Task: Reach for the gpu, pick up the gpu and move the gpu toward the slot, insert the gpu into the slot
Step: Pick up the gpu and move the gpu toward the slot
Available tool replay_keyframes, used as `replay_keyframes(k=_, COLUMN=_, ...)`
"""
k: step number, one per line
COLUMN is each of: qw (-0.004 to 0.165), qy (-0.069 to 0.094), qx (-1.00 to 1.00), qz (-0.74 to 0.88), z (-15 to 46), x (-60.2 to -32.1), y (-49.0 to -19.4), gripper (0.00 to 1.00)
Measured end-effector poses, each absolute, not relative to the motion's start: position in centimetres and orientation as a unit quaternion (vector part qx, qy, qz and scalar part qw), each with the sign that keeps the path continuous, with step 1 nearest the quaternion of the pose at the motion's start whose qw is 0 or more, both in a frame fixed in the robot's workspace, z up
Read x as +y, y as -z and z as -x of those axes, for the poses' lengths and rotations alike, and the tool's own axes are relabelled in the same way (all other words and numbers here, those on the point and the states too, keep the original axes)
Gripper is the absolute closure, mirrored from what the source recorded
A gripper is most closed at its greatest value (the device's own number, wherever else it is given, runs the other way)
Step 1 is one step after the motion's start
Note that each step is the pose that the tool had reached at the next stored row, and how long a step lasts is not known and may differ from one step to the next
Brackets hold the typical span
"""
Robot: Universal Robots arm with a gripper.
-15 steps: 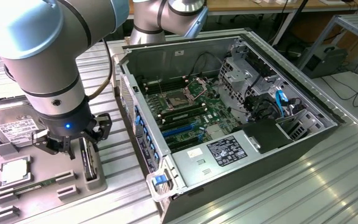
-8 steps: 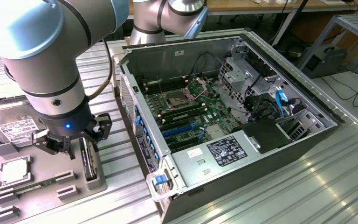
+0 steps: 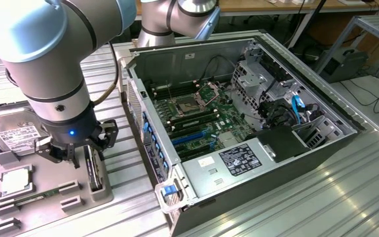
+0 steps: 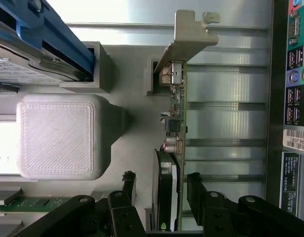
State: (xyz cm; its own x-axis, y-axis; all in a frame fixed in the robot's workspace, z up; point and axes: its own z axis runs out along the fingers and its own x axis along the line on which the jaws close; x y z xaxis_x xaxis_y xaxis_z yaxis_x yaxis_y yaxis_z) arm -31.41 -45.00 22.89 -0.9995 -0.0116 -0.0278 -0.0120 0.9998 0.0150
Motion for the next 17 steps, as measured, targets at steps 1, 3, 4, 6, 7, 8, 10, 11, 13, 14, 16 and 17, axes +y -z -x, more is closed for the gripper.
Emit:
replay_keyframes(k=1, qw=0.014, qy=-0.007, qx=1.000, qz=0.006, z=31.41, x=-44.96, y=-22.81, gripper=0.46)
replay_keyframes(k=3, qw=0.014, qy=-0.006, qx=1.000, qz=0.006, z=31.40, x=-44.92, y=-22.66, gripper=0.46)
replay_keyframes(k=4, qw=0.014, qy=-0.006, qx=1.000, qz=0.006, z=31.40, x=-44.92, y=-22.63, gripper=0.46)
replay_keyframes(k=6, qw=0.014, qy=-0.006, qx=1.000, qz=0.006, z=31.41, x=-44.92, y=-22.63, gripper=0.46)
replay_keyframes(k=7, qw=0.014, qy=-0.006, qx=1.000, qz=0.006, z=31.41, x=-44.92, y=-22.62, gripper=0.47)
replay_keyframes(k=8, qw=0.014, qy=-0.006, qx=1.000, qz=0.006, z=31.41, x=-44.91, y=-22.62, gripper=0.47)
replay_keyframes(k=10, qw=0.014, qy=-0.006, qx=1.000, qz=0.006, z=31.41, x=-44.91, y=-22.61, gripper=0.54)
replay_keyframes(k=11, qw=0.014, qy=-0.006, qx=1.000, qz=0.006, z=31.41, x=-44.92, y=-22.61, gripper=0.54)
replay_keyframes(k=13, qw=0.014, qy=-0.006, qx=1.000, qz=0.006, z=31.41, x=-44.92, y=-22.62, gripper=0.61)
replay_keyframes(k=14, qw=0.014, qy=-0.006, qx=1.000, qz=0.006, z=31.41, x=-44.91, y=-22.61, gripper=0.62)
replay_keyframes(k=16, qw=0.014, qy=-0.006, qx=1.000, qz=0.006, z=31.41, x=-44.92, y=-22.61, gripper=0.62)
replay_keyframes(k=17, qw=0.014, qy=-0.006, qx=1.000, qz=0.006, z=31.41, x=-44.91, y=-22.61, gripper=0.69)
